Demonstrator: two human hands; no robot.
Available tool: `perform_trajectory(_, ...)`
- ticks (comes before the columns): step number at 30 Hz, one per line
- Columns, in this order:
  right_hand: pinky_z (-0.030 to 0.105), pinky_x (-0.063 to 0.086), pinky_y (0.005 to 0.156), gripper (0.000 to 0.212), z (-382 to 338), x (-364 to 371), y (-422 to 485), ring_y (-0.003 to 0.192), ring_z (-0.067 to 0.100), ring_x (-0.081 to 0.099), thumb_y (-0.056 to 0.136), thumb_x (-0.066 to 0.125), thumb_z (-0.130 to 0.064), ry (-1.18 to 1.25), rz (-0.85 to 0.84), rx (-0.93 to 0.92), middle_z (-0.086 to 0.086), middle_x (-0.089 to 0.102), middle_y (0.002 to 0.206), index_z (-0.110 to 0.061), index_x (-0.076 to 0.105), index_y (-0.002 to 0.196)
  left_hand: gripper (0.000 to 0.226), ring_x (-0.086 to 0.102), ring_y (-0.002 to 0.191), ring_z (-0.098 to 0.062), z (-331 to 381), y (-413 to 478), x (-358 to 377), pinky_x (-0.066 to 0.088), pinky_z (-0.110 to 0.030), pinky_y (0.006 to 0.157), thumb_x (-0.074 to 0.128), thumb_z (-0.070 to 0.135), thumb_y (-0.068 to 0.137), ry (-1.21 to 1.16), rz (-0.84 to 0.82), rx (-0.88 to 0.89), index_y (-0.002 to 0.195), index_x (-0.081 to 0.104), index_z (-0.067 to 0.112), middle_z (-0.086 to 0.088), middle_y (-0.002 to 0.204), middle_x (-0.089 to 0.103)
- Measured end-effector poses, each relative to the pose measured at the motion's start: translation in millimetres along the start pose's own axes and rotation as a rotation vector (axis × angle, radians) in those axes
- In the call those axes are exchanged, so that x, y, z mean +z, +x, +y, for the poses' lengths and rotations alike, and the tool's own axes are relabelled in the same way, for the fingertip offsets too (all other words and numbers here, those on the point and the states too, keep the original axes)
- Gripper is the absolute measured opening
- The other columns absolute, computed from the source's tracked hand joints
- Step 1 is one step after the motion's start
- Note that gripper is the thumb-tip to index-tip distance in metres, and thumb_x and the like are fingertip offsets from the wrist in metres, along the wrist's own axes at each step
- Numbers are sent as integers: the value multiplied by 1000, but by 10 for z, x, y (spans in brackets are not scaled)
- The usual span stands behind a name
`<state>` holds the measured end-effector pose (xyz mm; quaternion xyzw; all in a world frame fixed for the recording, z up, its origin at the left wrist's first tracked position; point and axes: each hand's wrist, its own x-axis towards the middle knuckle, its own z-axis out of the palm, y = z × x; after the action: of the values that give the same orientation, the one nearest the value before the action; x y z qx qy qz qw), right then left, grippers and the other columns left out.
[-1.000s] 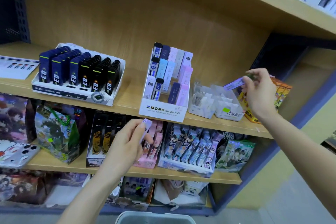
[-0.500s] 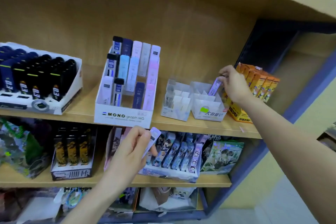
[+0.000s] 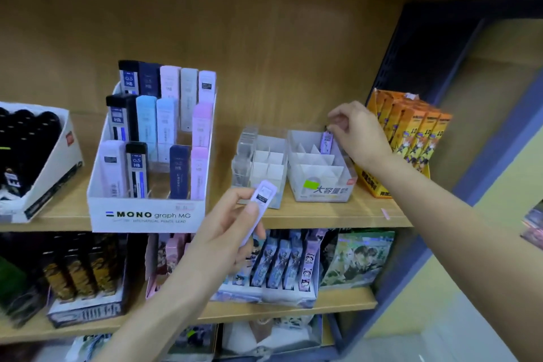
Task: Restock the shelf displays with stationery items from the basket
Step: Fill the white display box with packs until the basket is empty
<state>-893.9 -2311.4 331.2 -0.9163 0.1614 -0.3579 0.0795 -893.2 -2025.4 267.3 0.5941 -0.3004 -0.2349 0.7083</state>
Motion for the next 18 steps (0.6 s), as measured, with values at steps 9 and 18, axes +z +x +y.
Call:
perform_trajectory(9,20,50,58,33,-895,-415,-733,60,12,61,100,39,-32,530,-418,91,0,64,75,-16,65,88,24,53,83,1,-34,187,91,39,-7,71,57,13,92,260,29,169,97,63,35,20,83,56)
perform_trajectory(18,20,54,65,4,-996,-481,-1100,70,4,65,88,64,-20,707,-697,133,-8,69,75,-22,66,91,29,55,79,-2,122,56,32,39,-10,66,76,8,75,647,133,422,75,61,33,15,85,59)
